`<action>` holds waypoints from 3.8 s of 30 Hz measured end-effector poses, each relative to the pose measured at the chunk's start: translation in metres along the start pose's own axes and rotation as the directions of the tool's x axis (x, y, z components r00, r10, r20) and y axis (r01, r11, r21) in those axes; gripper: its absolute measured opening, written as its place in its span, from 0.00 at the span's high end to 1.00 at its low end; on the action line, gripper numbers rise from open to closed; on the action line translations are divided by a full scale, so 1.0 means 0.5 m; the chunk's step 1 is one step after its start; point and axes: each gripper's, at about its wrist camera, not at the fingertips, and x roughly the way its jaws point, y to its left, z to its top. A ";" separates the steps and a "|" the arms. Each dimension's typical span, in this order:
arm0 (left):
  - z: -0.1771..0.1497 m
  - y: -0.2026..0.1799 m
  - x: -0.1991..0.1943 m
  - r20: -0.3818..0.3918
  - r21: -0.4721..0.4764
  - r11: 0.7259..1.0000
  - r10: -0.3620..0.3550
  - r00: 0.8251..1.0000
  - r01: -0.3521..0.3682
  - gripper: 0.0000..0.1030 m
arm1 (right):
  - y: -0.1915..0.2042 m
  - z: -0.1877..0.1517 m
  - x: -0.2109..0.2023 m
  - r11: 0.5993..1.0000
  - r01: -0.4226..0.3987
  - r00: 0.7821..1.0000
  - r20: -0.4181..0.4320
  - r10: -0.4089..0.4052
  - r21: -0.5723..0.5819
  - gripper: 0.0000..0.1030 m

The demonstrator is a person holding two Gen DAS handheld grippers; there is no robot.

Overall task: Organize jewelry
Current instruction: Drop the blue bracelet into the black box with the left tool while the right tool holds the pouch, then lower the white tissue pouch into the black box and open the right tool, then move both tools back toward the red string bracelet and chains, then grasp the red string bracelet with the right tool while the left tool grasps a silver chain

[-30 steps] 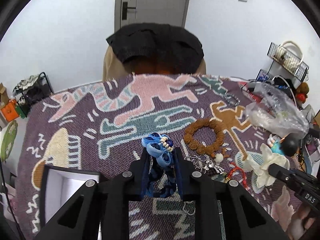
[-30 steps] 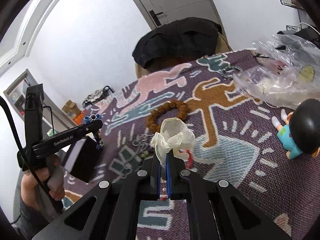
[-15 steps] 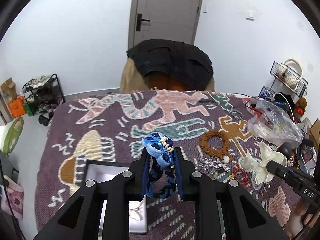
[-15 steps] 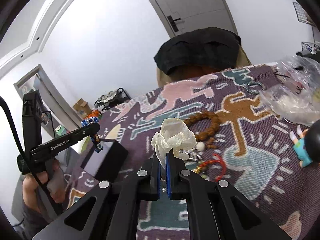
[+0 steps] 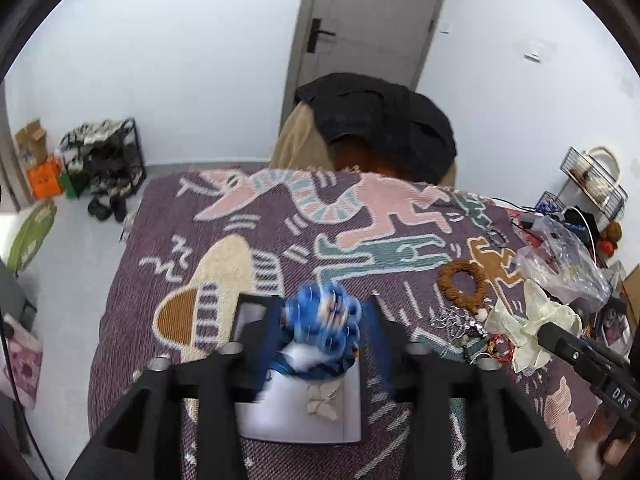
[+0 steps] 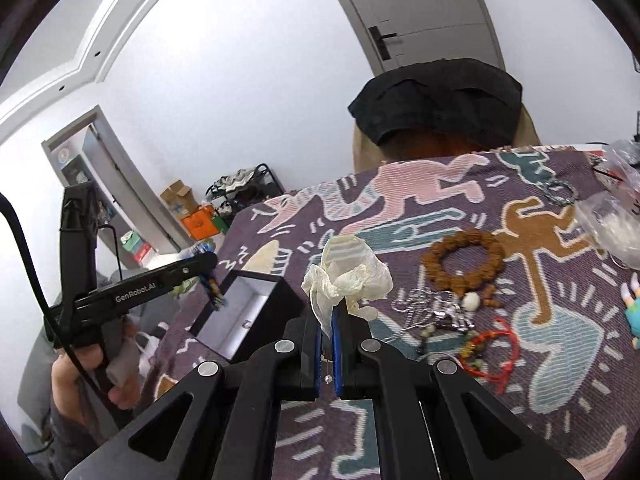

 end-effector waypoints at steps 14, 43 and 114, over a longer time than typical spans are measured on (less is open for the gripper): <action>-0.025 0.127 -0.071 0.053 -0.126 0.992 0.034 0.998 -0.028 0.11 | 0.122 0.008 0.096 0.992 -0.087 0.994 -0.077 0.081 -0.087 0.95; -0.068 0.136 -0.132 0.105 -0.118 0.992 0.061 0.993 -0.048 0.00 | 0.083 -0.011 0.074 0.997 -0.082 0.991 -0.110 0.082 0.010 0.20; -0.059 -0.237 0.135 -0.142 0.229 0.962 -0.121 0.983 0.151 0.55 | -0.319 -0.072 0.024 0.926 0.302 0.951 -0.141 -0.276 0.227 0.93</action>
